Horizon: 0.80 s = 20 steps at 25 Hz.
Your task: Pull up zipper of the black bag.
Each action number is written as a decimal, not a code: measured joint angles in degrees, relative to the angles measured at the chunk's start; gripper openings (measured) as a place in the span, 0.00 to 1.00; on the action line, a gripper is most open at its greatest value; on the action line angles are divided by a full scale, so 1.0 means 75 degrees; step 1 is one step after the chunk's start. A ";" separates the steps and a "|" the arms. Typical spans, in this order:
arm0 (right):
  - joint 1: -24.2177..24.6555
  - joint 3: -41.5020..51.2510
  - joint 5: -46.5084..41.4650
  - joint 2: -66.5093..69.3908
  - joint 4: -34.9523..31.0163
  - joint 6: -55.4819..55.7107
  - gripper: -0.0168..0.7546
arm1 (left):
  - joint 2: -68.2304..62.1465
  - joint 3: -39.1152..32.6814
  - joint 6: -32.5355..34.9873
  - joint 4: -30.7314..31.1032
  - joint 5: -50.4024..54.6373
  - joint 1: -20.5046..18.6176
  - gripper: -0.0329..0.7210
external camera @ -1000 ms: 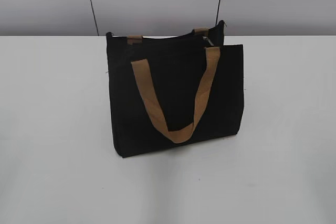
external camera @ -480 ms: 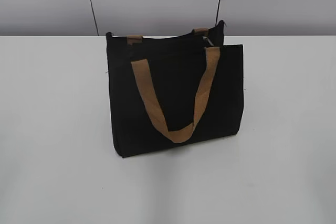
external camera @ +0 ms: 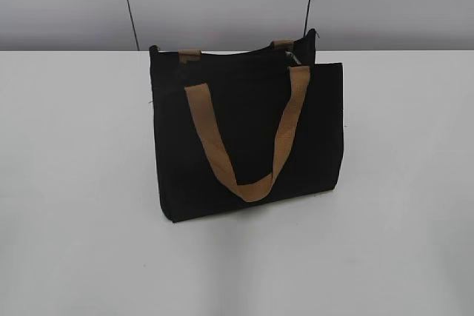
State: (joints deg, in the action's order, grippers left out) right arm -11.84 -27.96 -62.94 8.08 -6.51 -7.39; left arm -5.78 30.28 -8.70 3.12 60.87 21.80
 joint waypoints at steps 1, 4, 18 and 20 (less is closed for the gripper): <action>0.0086 0.0000 0.0000 -0.0007 0.0000 0.0000 0.55 | 0.0000 0.0000 0.0000 0.0000 0.0000 -0.0153 0.50; 0.0373 0.0000 0.0000 -0.0100 0.0000 0.0000 0.55 | 0.0075 0.0000 0.0000 0.0000 -0.0007 -0.0740 0.50; 0.1455 0.0009 0.0003 -0.1129 -0.0214 0.0000 0.55 | 0.0838 0.0000 0.0000 -0.0007 -0.0008 -0.2566 0.41; 0.1480 0.0009 0.0011 -0.1129 -0.0278 0.0000 0.55 | 0.0842 0.0000 0.0000 -0.0007 -0.0008 -0.2566 0.39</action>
State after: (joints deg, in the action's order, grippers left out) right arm -0.74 -27.89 -62.86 -0.38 -8.59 -7.39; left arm 0.53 30.28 -8.70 3.07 60.81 2.56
